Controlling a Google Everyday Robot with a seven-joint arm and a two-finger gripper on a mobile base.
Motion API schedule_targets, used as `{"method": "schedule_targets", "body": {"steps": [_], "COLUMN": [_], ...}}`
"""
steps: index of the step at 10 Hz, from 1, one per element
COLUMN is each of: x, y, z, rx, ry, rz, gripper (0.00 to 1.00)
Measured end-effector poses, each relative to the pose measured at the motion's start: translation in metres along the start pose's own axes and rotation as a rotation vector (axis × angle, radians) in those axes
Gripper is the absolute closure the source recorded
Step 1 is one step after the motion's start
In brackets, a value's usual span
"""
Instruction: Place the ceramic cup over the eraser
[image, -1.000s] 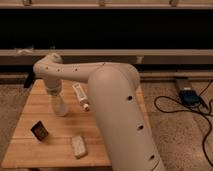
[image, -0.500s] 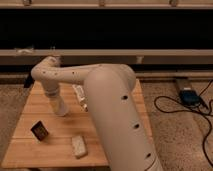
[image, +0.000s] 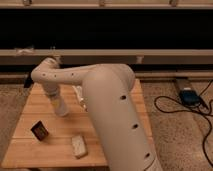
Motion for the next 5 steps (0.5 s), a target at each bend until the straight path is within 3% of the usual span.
{"method": "schedule_targets", "body": {"steps": [1, 3, 5], "x": [-0.005, -0.014, -0.017], "y": [-0.001, -0.007, -0.022], "z": [-0.002, -0.024, -0.068], "rx": [-0.008, -0.039, -0.075], "ry": [-0.008, -0.003, 0.010], "rz": [0.004, -0.005, -0.030], "gripper": [1.00, 1.00, 1.00]}}
